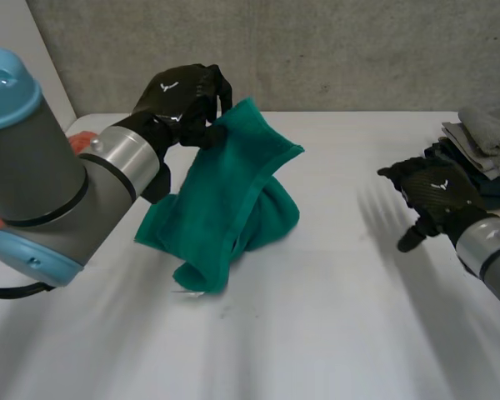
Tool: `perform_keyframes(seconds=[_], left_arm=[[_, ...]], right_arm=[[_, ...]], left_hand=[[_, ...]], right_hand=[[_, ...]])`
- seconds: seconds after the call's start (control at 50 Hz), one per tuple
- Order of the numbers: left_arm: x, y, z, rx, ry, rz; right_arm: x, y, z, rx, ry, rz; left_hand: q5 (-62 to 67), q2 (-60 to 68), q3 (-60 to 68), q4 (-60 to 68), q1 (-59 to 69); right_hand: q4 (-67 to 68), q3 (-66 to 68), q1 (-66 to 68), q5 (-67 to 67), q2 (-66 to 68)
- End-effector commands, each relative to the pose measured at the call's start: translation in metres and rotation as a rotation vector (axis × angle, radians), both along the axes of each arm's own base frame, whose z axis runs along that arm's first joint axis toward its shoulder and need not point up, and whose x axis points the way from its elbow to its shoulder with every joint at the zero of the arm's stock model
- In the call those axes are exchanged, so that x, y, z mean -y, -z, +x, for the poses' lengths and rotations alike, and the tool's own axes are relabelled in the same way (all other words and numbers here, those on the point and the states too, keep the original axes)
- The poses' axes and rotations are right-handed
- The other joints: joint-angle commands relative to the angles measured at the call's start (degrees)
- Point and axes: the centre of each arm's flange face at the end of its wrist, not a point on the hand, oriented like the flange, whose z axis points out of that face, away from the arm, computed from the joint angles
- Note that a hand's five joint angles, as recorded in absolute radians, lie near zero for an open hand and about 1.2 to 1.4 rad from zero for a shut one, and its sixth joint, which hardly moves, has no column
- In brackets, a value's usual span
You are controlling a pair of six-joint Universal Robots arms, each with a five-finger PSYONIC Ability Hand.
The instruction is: Fold the laundry.
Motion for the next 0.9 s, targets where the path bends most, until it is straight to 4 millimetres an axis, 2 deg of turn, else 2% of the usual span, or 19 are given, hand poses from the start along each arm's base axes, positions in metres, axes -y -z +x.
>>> perform_keyframes(seconds=[0.02,0.06,0.14,0.22,0.28,0.3,0.34,0.36,0.4,0.48,0.5,0.56,0.58,0.64,0.72,0.8,0.82,0.88,0.9], left_arm=[[-0.025,-0.032,0.007,-0.034,0.015,-0.075],[-0.027,-0.036,0.008,-0.041,0.015,-0.085],[-0.033,-0.041,0.008,-0.046,0.023,-0.095],[-0.041,-0.047,0.008,-0.055,0.037,-0.107],[-0.046,-0.049,0.006,-0.059,0.048,-0.108],[-0.047,-0.048,0.005,-0.060,0.051,-0.105],[-0.050,-0.048,0.005,-0.058,0.057,-0.101],[-0.051,-0.048,0.005,-0.058,0.057,-0.099],[-0.055,-0.051,0.008,-0.058,0.057,-0.109],[-0.062,-0.063,0.015,-0.076,0.049,-0.135],[-0.062,-0.064,0.017,-0.079,0.046,-0.138],[-0.062,-0.071,0.024,-0.084,0.027,-0.161],[-0.062,-0.073,0.026,-0.085,0.022,-0.164],[-0.058,-0.074,0.034,-0.086,-0.005,-0.171],[-0.050,-0.065,0.044,-0.065,-0.039,-0.151],[-0.045,-0.038,0.047,-0.013,-0.050,-0.092],[-0.044,-0.022,0.047,0.022,-0.047,-0.069],[-0.038,0.007,0.043,0.089,-0.042,-0.035],[-0.034,0.028,0.041,0.139,-0.042,-0.019]], right_arm=[[0.009,0.003,0.043,0.421,-0.023,0.397],[0.004,0.016,0.070,0.471,-0.091,0.496],[-0.001,0.031,0.113,0.474,-0.199,0.511],[0.001,0.044,0.147,0.479,-0.228,0.477],[0.002,0.047,0.160,0.489,-0.224,0.460],[0.006,0.048,0.162,0.498,-0.202,0.446],[0.009,0.046,0.161,0.503,-0.179,0.422],[0.012,0.042,0.161,0.505,-0.175,0.393],[0.014,0.036,0.159,0.510,-0.161,0.364],[0.013,-0.001,0.150,0.501,-0.162,0.269],[0.020,-0.023,0.133,0.477,-0.142,0.191],[0.032,-0.053,0.104,0.419,-0.106,0.069],[0.036,-0.075,0.086,0.362,-0.085,-0.019],[0.029,-0.116,0.065,0.223,-0.067,-0.161],[0.019,-0.148,0.060,0.116,-0.073,-0.251],[0.023,-0.152,0.059,0.093,-0.075,-0.260],[0.026,-0.148,0.061,0.086,-0.077,-0.255],[0.038,-0.119,0.071,0.056,-0.096,-0.200],[0.040,-0.113,0.074,0.048,-0.103,-0.190]], left_hand=[[14.76,11.50,11.90,11.38,15.98],[14.76,11.50,11.90,11.38,15.98],[14.76,11.50,11.90,11.38,15.98],[14.76,11.50,11.90,11.38,15.98],[14.76,11.50,11.90,11.38,15.98],[14.76,11.50,11.90,11.38,15.98],[14.76,11.50,11.90,11.38,15.98],[14.76,11.50,11.90,11.38,15.98],[14.76,11.50,11.90,11.38,15.98],[14.76,11.50,11.90,11.38,15.98],[14.76,11.50,11.90,11.38,15.98],[14.76,11.50,11.90,11.38,15.98],[14.76,11.50,11.90,11.38,15.98],[14.76,11.50,11.90,11.38,15.98],[14.76,11.50,11.90,11.38,15.98],[14.76,11.50,11.90,11.38,15.98],[14.76,11.50,11.90,11.38,15.98],[14.76,11.50,11.90,11.38,15.98],[14.76,11.50,11.90,11.38,15.98]], right_hand=[[-2.03,-2.01,-3.36,-2.49,-2.27],[-2.03,-2.01,-3.36,-2.49,-2.27],[-2.03,-2.01,-3.36,-2.49,-2.27],[-2.03,-2.01,-3.36,-2.49,-2.27],[-1.98,-1.95,-3.30,-2.44,-2.21],[9.54,9.56,8.22,9.08,9.31],[26.22,26.25,24.90,25.76,25.99],[45.62,45.65,44.30,45.16,45.39],[67.87,67.89,66.54,67.41,67.63],[67.97,67.99,66.64,67.51,67.73],[67.97,67.99,66.64,67.51,67.73],[67.97,67.99,66.64,67.51,67.73],[67.97,67.99,66.64,67.51,67.73],[67.97,67.99,66.64,67.51,67.73],[67.97,67.99,66.64,67.51,67.73],[67.97,67.99,66.64,67.51,67.73],[67.97,67.99,66.64,67.51,67.73],[67.97,67.99,66.64,67.51,67.73],[67.97,67.99,66.64,67.51,67.73]])
